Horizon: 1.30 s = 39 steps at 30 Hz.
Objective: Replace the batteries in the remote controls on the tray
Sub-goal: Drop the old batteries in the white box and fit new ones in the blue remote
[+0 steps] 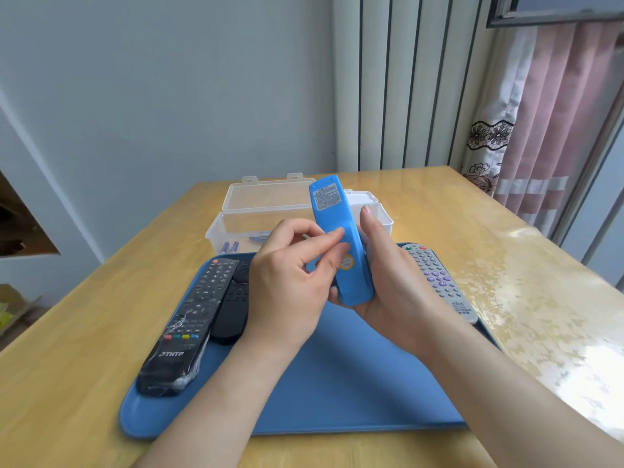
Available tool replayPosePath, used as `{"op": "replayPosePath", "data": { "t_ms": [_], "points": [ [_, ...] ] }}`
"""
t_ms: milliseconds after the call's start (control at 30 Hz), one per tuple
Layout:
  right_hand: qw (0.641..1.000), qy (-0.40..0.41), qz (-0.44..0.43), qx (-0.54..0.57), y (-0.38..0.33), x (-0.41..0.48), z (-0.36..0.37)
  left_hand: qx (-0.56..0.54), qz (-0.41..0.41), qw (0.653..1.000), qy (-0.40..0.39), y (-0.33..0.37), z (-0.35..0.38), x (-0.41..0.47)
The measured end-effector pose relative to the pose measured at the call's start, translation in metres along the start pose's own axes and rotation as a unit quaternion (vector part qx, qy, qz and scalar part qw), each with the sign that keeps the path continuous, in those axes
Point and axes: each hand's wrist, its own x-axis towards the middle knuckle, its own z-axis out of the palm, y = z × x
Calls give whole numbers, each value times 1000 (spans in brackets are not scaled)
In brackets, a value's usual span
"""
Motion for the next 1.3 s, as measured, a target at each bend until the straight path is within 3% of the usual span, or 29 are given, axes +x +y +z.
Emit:
{"op": "replayPosePath", "data": {
  "t_ms": [300,400,533,667,867,1067,1133,1300],
  "points": [
    [995,26,-69,-60,4,-6,12,69,48,995,-45,-2,0,-2],
    [981,70,-79,-165,0,-4,11,0,-34,991,-128,2,-1,-2],
    [905,108,-83,-403,-3,-2,9,-106,-202,949,-218,5,3,-4],
    [810,128,-74,-568,4,-3,7,-226,-276,905,-233,17,5,-6],
    [750,131,-53,-646,0,-7,8,-220,-311,885,-268,16,4,-4],
    [659,138,-32,-739,-23,-4,-23,-131,-363,859,-335,10,-3,-5],
    [630,122,8,-767,-32,-3,-40,-125,-371,858,-333,10,-2,-6],
    [603,58,115,-787,-27,0,-60,-78,-330,882,-328,5,4,-9]
  ]
}}
